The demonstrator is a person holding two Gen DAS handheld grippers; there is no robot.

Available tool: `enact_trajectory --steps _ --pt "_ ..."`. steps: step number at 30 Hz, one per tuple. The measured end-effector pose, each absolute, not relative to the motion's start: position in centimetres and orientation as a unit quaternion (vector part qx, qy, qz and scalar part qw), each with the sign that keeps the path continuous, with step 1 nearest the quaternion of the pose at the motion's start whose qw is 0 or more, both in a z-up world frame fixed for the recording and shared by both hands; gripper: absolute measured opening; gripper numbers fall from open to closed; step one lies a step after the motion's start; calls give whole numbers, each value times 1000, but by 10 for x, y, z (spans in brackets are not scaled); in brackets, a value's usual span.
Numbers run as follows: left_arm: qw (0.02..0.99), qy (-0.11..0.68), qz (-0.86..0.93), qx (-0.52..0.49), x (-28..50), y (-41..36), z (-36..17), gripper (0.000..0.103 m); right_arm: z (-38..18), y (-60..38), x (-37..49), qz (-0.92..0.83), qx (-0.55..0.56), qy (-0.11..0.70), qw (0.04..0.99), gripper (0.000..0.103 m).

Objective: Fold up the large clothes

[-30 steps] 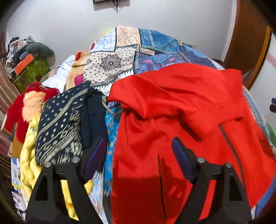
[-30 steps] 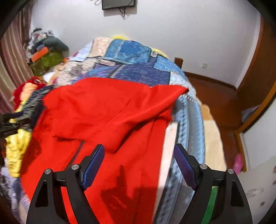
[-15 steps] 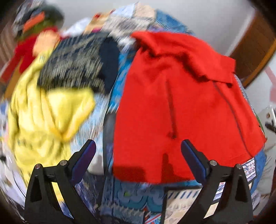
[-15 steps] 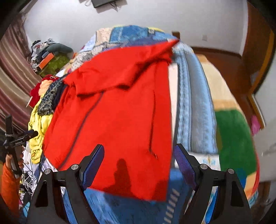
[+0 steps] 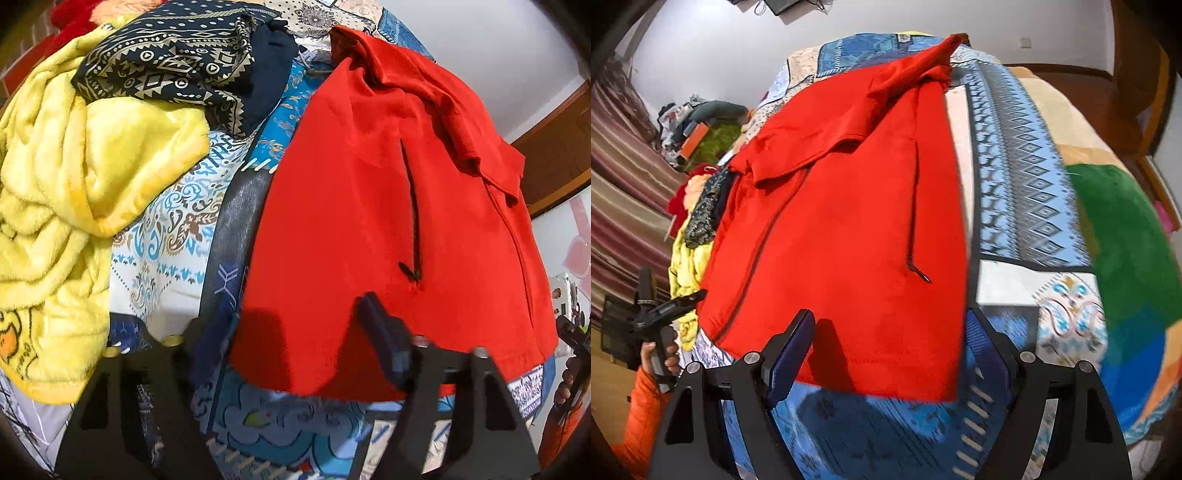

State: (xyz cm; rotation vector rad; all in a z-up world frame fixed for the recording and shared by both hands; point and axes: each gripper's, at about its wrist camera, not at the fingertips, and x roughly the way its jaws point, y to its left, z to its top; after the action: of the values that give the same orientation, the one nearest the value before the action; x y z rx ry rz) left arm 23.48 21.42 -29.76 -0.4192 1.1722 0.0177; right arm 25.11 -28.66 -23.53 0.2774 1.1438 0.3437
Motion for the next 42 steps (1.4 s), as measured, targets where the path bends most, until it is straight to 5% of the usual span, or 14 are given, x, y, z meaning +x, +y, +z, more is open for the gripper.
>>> enact_trajectory --steps 4,8,11,15,26,42 --pt "817 554 21 -158 240 210 -300 43 -237 -270 257 167 93 528 828 65" --pt "827 550 34 -106 242 201 -290 21 -234 -258 261 177 64 520 833 37" --pt "831 545 19 -107 238 203 -282 16 -228 -257 263 192 64 512 835 16" --pt "832 540 -1 -129 235 213 -268 0 -214 -253 268 211 82 495 839 15" --pt "881 456 -29 -127 264 204 -180 0 -151 -251 304 225 92 416 876 13" --pt "917 385 20 -104 487 203 -112 0 -123 -258 532 128 114 378 910 12"
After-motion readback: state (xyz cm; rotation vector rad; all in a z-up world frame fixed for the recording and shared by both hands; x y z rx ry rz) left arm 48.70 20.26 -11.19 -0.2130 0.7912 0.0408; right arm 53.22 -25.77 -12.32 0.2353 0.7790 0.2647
